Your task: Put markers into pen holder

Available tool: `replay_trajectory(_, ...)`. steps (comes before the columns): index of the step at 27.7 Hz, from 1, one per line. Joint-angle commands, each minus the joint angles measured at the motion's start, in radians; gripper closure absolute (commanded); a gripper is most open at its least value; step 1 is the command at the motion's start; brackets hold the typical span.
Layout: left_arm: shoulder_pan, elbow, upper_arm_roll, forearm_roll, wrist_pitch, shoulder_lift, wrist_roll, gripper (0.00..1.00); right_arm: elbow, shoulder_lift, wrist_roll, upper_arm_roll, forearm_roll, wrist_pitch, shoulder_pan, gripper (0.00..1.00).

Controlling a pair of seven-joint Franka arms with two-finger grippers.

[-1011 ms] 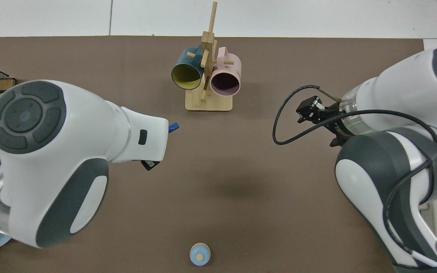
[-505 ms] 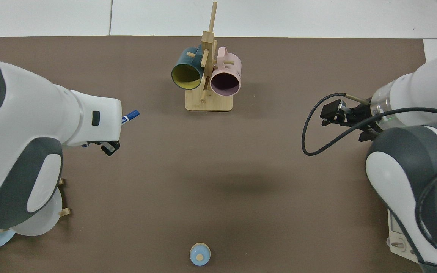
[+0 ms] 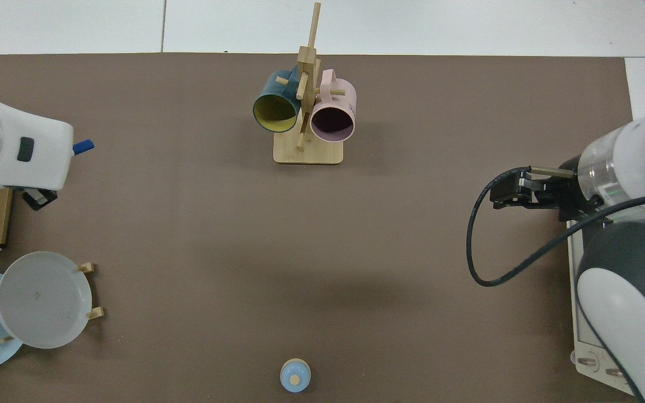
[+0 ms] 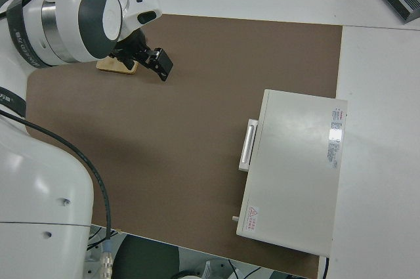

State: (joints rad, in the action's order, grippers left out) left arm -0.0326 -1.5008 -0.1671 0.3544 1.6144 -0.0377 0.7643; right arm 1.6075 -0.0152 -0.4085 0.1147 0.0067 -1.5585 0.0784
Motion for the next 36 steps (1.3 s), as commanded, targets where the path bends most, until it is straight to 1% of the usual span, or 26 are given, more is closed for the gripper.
replay_trajectory(1,0.059,0.082,-0.011,0.105,-0.027,-0.047,0.150,1.00,-0.023,0.008,0.034,0.005,-0.013,0.049,0.001,0.00)
replay_trajectory(4,0.080,0.083,-0.011,0.193,-0.002,-0.050,0.219,1.00,-0.023,0.006,0.030,0.005,-0.002,0.057,0.003,0.00)
replay_trajectory(7,0.109,0.082,-0.011,0.259,0.053,-0.053,0.295,1.00,-0.023,0.004,0.025,0.005,0.001,0.057,0.003,0.00)
replay_trajectory(10,0.154,0.082,-0.011,0.287,0.111,-0.056,0.360,1.00,-0.020,-0.015,0.019,0.005,-0.001,0.054,0.003,0.00)
replay_trajectory(16,0.255,0.080,-0.011,0.366,0.251,-0.057,0.522,1.00,0.040,-0.058,-0.010,0.010,0.001,0.049,0.001,0.00)
replay_trajectory(18,0.275,0.082,-0.011,0.390,0.285,-0.065,0.578,1.00,0.055,-0.068,-0.009,0.010,0.007,0.049,0.000,0.00)
replay_trajectory(22,0.318,0.080,-0.011,0.416,0.303,-0.065,0.602,1.00,0.089,-0.091,0.013,0.010,0.009,0.041,0.000,0.00)
replay_trajectory(25,0.347,0.074,-0.011,0.468,0.329,-0.064,0.661,1.00,0.120,-0.109,0.045,0.010,0.007,0.020,0.001,0.00)
replay_trajectory(31,0.387,0.071,-0.011,0.489,0.352,-0.065,0.719,1.00,0.141,-0.123,0.137,0.008,0.007,0.017,-0.003,0.00)
replay_trajectory(33,0.414,0.062,-0.012,0.494,0.364,-0.067,0.740,1.00,0.146,-0.123,0.166,0.010,0.007,0.015,-0.008,0.00)
replay_trajectory(36,0.433,0.042,-0.012,0.503,0.389,-0.070,0.753,1.00,0.166,-0.130,0.181,0.008,0.009,-0.011,-0.012,0.00)
